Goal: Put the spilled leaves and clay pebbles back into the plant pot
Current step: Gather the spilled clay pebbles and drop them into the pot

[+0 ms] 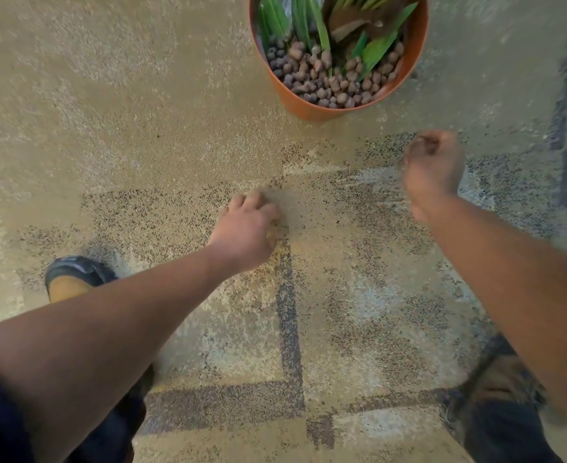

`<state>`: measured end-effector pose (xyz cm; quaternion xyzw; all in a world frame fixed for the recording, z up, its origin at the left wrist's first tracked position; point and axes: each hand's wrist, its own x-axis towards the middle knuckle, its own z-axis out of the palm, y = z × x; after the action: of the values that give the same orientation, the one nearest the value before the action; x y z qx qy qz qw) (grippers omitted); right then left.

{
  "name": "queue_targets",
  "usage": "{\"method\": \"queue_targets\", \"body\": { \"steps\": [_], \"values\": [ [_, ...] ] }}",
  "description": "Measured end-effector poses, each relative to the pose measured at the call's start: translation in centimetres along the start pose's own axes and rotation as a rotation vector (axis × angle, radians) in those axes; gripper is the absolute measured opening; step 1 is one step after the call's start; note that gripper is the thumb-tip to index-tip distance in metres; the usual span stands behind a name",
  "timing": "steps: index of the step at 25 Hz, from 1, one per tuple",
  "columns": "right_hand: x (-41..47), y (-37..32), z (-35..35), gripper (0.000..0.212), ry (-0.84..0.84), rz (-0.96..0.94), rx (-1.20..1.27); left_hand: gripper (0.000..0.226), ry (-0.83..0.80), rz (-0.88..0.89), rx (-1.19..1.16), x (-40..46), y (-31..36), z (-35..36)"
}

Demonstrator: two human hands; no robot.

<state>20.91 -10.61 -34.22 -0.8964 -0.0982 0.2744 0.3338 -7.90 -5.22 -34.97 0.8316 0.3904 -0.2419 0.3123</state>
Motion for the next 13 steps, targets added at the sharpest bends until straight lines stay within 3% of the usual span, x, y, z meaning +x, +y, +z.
{"method": "queue_targets", "body": {
  "steps": [3,5,7,11,13],
  "values": [
    [1.9,-1.2,0.6,0.012,-0.005,-0.087,-0.059,0.090,-0.011,-0.114,0.059,1.2,0.1,-1.0],
    [3.5,-2.0,1.1,0.013,0.022,-0.123,-0.118,0.105,-0.050,-0.138,0.080,1.4,0.5,-1.3],
    [5.2,-3.2,1.4,0.015,0.047,-0.140,-0.174,0.104,-0.087,-0.162,0.121,1.9,1.1,-2.0],
    [7.5,-5.7,1.9,0.016,0.017,-0.290,-0.352,0.072,-0.115,-0.146,0.213,3.6,2.8,-4.5],
    [7.9,-6.6,2.5,0.019,-0.055,-0.380,-0.435,0.074,-0.182,-0.094,0.313,4.1,3.5,-4.8]
  ]
}}
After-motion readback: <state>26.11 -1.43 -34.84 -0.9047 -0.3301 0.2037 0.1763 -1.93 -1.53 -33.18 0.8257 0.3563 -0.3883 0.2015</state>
